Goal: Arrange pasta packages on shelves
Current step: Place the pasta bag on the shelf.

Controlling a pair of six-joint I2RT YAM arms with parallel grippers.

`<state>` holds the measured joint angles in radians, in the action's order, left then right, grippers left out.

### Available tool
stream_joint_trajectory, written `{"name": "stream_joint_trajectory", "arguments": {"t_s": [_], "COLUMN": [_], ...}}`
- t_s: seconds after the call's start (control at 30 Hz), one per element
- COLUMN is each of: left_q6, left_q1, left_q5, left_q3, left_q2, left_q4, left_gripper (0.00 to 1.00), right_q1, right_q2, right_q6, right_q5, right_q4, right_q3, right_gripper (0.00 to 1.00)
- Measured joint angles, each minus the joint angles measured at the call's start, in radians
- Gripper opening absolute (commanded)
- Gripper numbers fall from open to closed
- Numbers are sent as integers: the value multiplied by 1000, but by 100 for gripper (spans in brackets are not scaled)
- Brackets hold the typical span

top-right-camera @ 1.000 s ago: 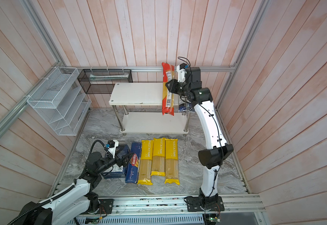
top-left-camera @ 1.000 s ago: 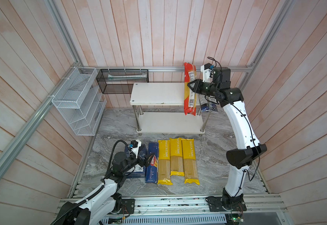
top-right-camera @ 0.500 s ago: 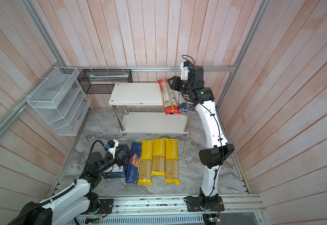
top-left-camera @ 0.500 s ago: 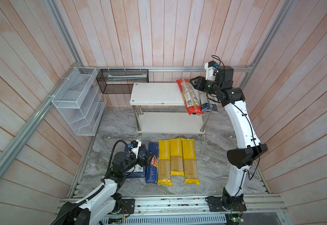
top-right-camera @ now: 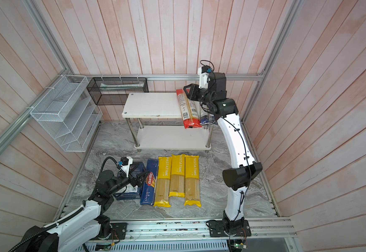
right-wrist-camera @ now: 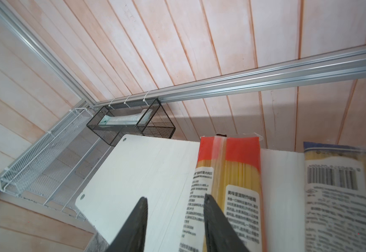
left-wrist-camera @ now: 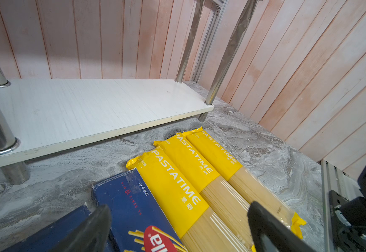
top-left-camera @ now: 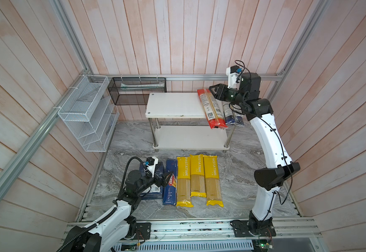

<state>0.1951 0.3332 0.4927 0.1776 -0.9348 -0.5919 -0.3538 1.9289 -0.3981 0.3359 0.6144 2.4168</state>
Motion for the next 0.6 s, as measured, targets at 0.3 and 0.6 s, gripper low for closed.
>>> {"name": "stream_joint_trajectory", "arguments": {"t_s": [0.3,0.6], "left_q6": [0,0], "left_q1": [0,0], "left_q5": [-3,-4], "left_q3": [0,0], "left_q2": [3,3], "left_q4": [1,1], "left_gripper": [100,100], "right_q1": [-158,-230], "right_q2": [-349,-764], "right_q6": [168,189], "right_q5": [-45,-85], "right_q4": [14,-137], "right_q3": [-360,-937], "right_gripper": [45,43]}}
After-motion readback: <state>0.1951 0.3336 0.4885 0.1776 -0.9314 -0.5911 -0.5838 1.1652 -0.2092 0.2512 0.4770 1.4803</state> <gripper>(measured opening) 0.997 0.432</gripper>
